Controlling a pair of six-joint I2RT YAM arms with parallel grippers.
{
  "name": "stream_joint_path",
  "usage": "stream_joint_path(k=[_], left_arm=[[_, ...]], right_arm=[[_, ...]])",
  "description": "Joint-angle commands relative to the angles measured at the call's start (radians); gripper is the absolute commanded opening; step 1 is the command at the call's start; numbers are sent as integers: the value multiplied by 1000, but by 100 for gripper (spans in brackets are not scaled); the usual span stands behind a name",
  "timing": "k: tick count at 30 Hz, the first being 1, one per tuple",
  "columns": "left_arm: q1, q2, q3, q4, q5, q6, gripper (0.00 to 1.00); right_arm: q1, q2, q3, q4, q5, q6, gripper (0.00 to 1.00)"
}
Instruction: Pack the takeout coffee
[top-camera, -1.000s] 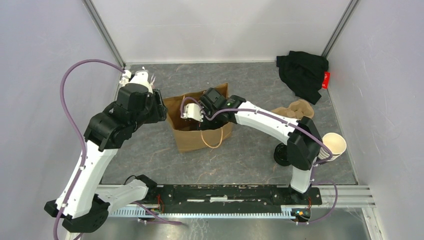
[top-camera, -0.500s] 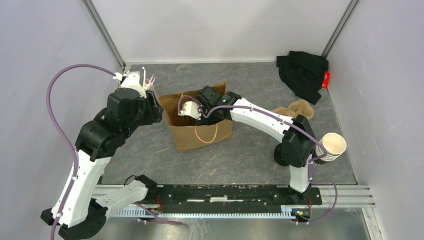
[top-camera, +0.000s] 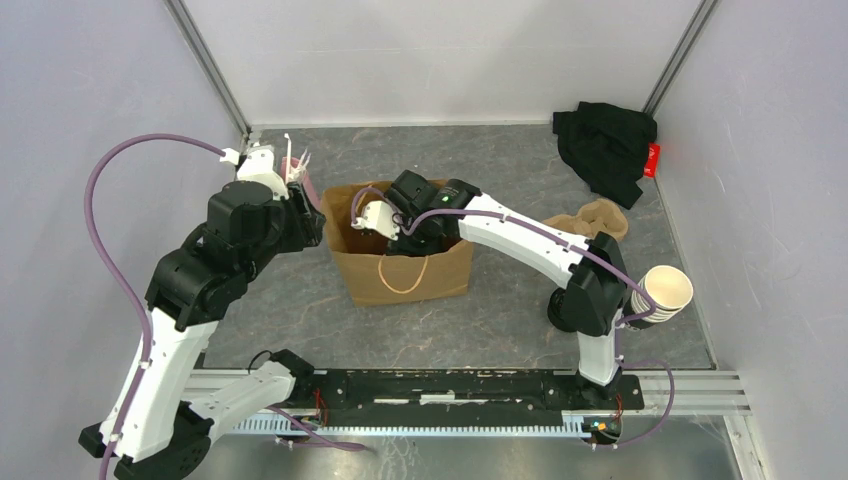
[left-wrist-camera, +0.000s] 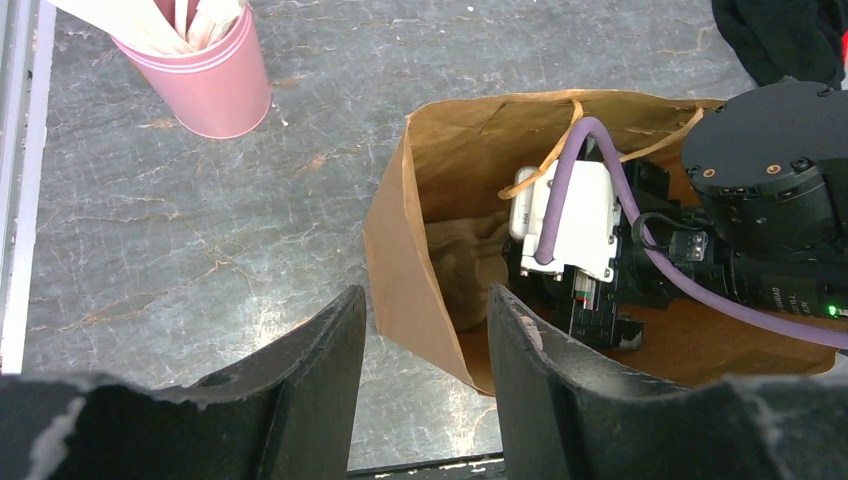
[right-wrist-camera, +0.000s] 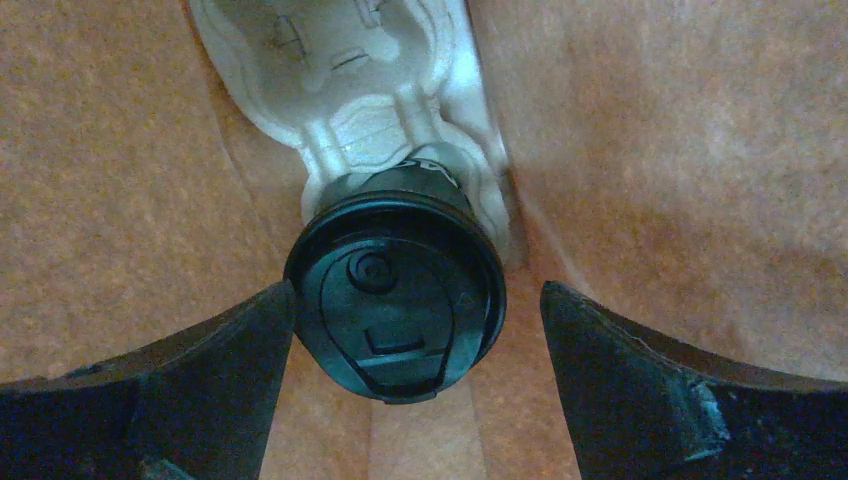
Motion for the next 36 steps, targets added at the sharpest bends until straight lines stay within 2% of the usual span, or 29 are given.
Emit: stream_joint_path(k=[1,8,23,36], left_arm=[[-2,-14,-9,46,17,44,55],[-2,-24,-23,62,32,46,55],[-2,-37,-30,89,44,64,55],[-2,-9,-31,125,116,55,57]], right_arm=[[7,-74,39,-29,13,66,98],[8,-150,30,-18,10,116,98],[10,-263,141,-17,11,223,98],[11,-344,53,69,-17,300,98]])
